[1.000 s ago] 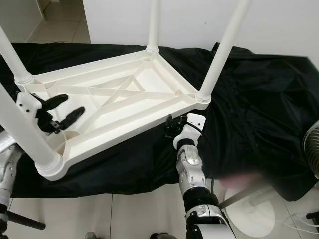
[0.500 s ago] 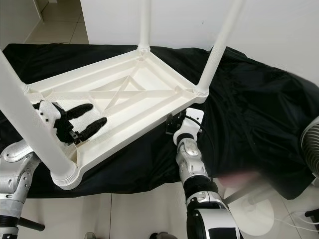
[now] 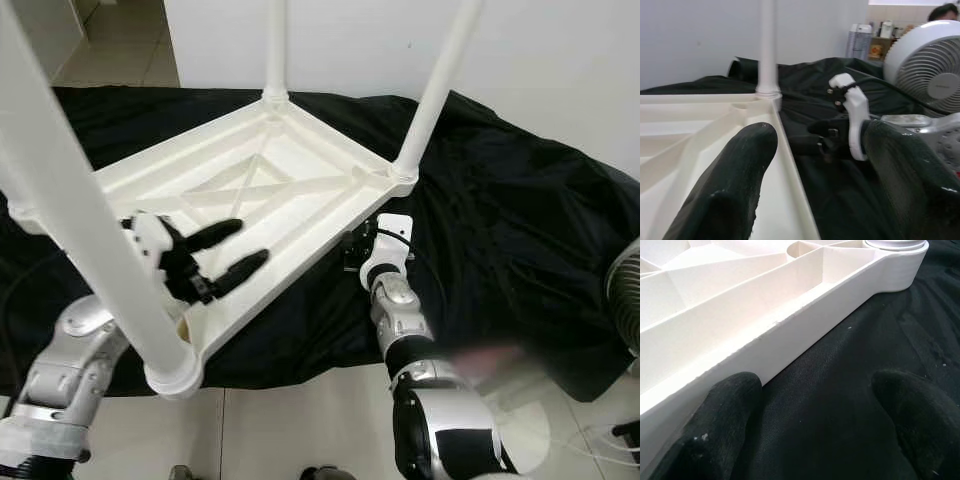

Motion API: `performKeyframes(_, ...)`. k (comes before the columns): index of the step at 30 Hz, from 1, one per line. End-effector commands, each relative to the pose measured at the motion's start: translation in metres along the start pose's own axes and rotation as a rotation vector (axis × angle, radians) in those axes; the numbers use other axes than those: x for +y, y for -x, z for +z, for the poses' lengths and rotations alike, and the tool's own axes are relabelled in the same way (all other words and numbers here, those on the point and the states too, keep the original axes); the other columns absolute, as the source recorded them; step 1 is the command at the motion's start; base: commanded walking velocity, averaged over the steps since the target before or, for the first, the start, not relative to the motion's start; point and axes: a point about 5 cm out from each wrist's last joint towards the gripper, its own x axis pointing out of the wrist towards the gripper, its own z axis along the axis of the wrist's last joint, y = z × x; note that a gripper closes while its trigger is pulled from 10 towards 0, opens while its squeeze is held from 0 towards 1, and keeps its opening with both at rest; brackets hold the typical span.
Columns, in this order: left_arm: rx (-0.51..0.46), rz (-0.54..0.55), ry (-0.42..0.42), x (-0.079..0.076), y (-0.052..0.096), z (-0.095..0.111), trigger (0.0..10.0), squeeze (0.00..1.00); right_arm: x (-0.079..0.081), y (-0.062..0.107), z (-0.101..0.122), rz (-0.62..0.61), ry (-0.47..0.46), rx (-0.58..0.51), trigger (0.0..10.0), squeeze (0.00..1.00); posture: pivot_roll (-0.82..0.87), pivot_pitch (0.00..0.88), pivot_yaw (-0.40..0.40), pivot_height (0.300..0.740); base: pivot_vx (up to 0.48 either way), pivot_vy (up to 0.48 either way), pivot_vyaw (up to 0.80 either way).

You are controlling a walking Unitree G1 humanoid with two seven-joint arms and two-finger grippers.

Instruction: Building children table

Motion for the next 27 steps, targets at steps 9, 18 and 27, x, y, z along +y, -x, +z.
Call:
performKeyframes(9,-0.013,-0.092,0.058,-0.030,-0.023,-0.002,10.0,0.00,0.030,-0.008,0.010,0.234,0.021,-0.009,10.0,0.00,0.01,0.073,-0.050,0.740,0.000,0.000,0.00)
performKeyframes(18,0.003,-0.113,0.074,-0.041,-0.032,-0.005,10.0,0.00,0.043,-0.011,0.013,0.270,0.037,-0.012,10.0,0.00,0.00,0.105,-0.039,0.740,0.000,0.000,0.00)
performKeyframes(27,0.036,-0.092,0.086,-0.048,-0.039,-0.010,10.0,0.00,0.018,-0.012,0.023,0.110,0.002,-0.087,10.0,0.00,-0.02,0.175,-0.030,0.740,0.000,0.000,0.00)
